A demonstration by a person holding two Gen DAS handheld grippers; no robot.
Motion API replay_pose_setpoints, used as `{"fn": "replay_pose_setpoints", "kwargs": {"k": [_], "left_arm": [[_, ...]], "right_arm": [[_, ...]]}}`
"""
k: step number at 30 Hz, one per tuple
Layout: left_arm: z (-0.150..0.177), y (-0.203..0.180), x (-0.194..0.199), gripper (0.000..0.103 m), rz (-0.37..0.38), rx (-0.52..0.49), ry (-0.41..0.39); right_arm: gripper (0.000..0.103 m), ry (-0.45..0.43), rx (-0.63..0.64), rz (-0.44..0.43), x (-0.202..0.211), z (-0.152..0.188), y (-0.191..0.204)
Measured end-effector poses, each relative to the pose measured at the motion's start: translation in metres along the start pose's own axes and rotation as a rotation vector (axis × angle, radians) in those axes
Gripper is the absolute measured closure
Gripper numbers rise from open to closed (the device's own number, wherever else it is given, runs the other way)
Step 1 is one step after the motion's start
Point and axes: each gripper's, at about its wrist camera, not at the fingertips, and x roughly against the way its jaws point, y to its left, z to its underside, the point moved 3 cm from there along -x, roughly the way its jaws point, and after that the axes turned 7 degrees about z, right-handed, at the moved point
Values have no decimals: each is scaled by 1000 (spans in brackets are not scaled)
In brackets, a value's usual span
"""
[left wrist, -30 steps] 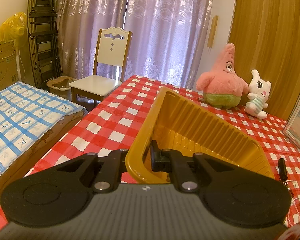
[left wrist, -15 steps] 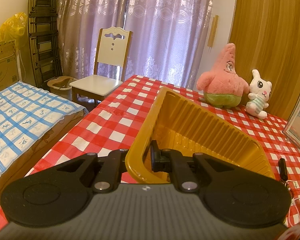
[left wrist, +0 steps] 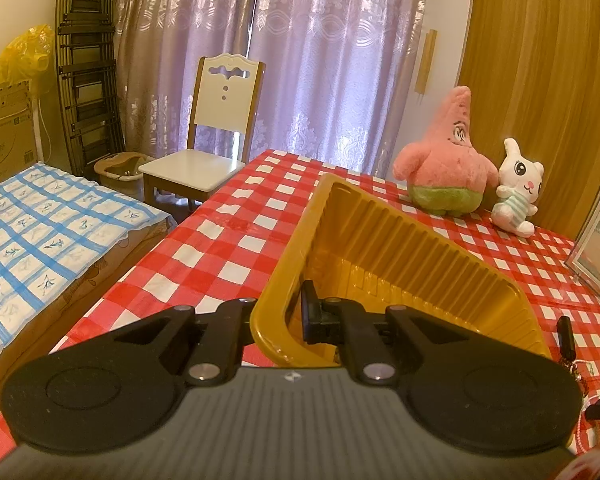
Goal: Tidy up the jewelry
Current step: 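Close the right gripper on the white pearl necklace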
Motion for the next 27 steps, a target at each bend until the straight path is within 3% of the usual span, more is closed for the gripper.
{"fn": "replay_pose_setpoints", "kwargs": {"k": [10,15,27], "left_arm": [[2,1,-1,94,-3,2,3],[2,1,-1,94,-3,2,3],[2,1,-1,94,-3,0,4]], "right_arm": [[101,-37,161,29,-4,3,19],[101,-21,102,13,-3,-2,13],[101,-202,-159,-52,66,-58,-36]]}}
